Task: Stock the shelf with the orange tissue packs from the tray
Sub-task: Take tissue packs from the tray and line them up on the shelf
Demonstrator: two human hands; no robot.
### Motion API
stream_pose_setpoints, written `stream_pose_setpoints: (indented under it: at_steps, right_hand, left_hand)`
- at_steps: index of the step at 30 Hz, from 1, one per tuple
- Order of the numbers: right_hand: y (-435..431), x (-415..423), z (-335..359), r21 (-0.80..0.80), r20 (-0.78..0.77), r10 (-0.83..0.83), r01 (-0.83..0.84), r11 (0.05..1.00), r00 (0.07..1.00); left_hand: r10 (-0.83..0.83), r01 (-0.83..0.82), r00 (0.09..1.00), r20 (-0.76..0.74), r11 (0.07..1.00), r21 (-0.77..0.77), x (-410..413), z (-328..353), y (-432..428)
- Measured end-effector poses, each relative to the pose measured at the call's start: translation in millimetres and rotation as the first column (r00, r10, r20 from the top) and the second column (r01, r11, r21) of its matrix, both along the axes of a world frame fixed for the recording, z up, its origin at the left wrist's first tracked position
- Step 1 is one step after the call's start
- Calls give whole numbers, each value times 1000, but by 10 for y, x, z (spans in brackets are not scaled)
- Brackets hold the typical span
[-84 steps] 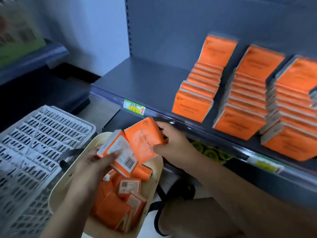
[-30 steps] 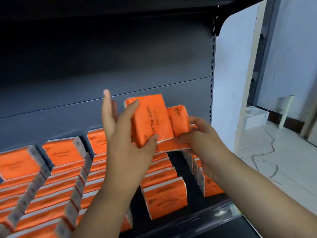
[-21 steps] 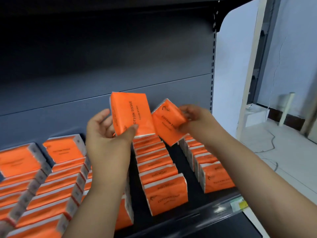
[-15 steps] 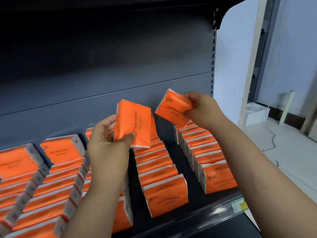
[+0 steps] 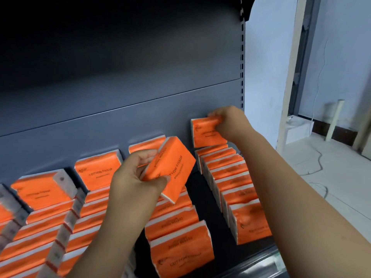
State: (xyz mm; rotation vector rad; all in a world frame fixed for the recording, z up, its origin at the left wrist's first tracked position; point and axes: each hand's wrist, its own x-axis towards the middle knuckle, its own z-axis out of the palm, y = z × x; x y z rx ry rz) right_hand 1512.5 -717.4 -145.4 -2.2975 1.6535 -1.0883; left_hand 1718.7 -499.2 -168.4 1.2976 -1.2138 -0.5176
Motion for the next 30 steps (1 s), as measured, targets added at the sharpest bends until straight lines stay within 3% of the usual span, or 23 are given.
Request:
stream_pose_setpoints:
  at_steps: [9, 22, 30]
  right_hand:
    - [-75, 121, -311, -66, 18, -10, 11, 998, 1000]
    - [39, 173, -270, -142, -102, -169, 154, 978, 980]
    - [267, 309, -140, -183, -342, -306, 256, 949, 889]
  left_hand:
    - [-15, 6, 993, 116, 997, 72, 3, -26, -7]
    - [-93, 84, 988, 120, 993, 77, -107, -42, 46]
    - [-87, 83, 995, 54, 994, 77, -111, -95, -18]
